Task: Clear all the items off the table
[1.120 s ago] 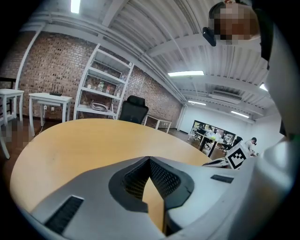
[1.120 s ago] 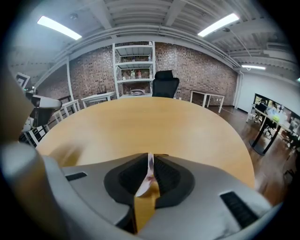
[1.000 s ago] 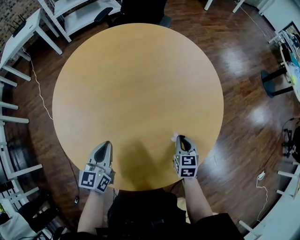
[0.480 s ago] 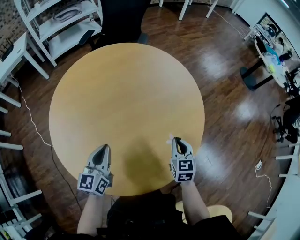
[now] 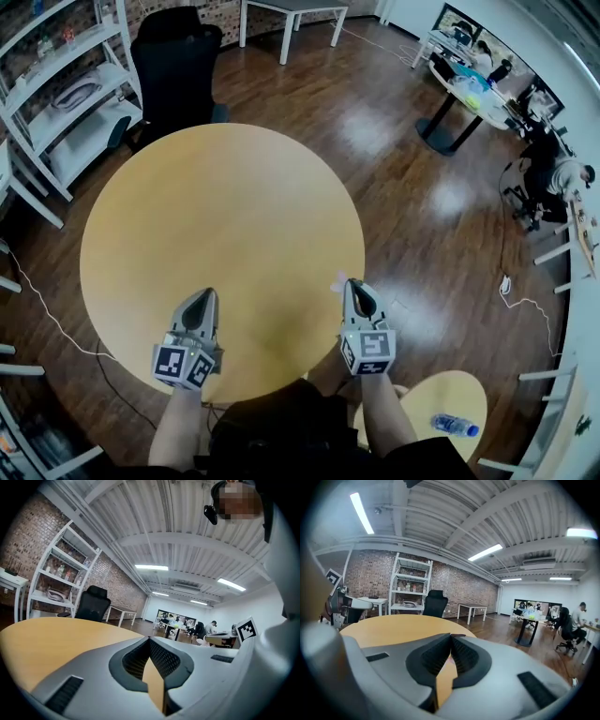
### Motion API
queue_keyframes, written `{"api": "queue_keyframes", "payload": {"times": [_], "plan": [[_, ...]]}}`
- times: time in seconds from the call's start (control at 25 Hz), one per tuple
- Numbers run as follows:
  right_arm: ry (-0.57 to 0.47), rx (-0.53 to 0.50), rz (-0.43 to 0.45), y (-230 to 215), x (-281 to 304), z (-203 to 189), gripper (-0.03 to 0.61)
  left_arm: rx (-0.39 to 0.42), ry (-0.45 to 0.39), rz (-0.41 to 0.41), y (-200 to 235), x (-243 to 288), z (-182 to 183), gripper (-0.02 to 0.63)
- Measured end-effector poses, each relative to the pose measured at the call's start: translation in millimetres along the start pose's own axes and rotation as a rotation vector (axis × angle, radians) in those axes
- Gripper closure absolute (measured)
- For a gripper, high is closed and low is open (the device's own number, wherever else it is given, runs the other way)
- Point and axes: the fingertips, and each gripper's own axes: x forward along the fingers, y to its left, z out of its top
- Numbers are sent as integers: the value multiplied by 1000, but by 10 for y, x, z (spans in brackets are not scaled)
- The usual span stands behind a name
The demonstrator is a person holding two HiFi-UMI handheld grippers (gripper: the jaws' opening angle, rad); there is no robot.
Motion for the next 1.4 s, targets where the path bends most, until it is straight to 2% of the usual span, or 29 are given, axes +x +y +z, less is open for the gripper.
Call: {"api": "queue_keyframes", "payload": {"times": [0.16, 0.28, 0.48, 0.64, 0.84, 1.08, 1.4], "plan": [[-30, 48, -128, -249, -381, -46, 577, -1, -5, -108, -224, 159, 52, 614], [-55, 66, -229, -544, -795, -89, 577, 11, 7, -200, -553, 360, 20, 614], [-54, 132, -482, -1163, -1771, -341, 577, 11, 43, -443, -1496, 753, -131, 614], [-65, 157, -657, -1469, -2713, -531, 577, 5, 56, -611, -2347, 778, -278, 614], [-82, 198, -870, -1605, -4084, -718, 577, 2, 118, -809, -3440, 473, -511, 614], [-57, 255, -1112, -1672, -5671, -1244, 577, -3, 177, -1043, -4852, -67, -944, 614], [-54, 257, -1315, -1417, -7080, -1540, 577, -39, 210, -1284, -6169, -899, -1284, 614]]}}
